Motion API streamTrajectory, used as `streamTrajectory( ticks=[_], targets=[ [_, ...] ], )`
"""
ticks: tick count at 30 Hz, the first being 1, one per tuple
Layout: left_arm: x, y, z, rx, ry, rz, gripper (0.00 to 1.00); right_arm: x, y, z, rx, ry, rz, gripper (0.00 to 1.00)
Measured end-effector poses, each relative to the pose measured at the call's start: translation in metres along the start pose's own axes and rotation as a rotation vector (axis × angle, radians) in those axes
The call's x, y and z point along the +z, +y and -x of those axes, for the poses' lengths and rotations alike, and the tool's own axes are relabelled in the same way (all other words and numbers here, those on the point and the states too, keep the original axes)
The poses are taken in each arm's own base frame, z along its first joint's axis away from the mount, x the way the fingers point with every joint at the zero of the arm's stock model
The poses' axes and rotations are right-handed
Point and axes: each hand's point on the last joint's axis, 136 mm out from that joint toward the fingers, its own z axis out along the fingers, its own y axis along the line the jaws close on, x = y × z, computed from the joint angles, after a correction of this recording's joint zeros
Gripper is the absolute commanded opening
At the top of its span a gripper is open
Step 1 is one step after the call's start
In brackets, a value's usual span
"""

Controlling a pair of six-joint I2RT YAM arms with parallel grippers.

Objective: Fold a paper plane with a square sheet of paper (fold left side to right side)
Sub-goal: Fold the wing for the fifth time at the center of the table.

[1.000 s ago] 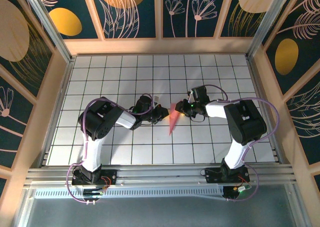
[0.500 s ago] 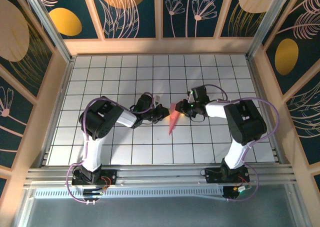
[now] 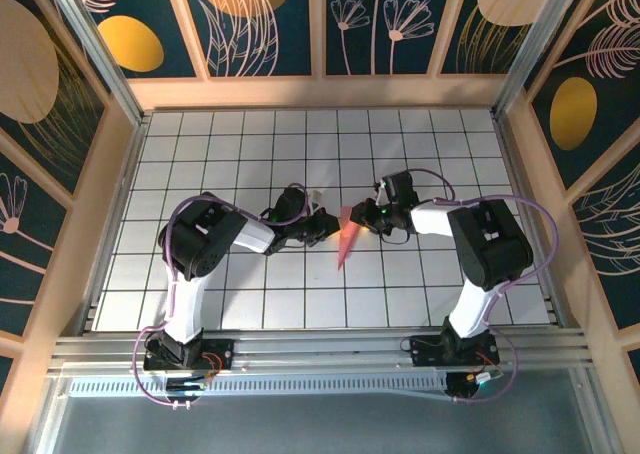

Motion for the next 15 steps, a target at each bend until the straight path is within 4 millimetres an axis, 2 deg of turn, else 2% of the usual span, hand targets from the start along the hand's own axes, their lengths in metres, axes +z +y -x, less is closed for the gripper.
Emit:
streamTrajectory(
  ticks=[15],
  targets=[
    [0.0011,0.0024,0.0009,-0.009,-0.018,0.052,0.00,-0.0005,0.0011,0.0004,0.002,-0.001,0.002,0.32]
  ],
)
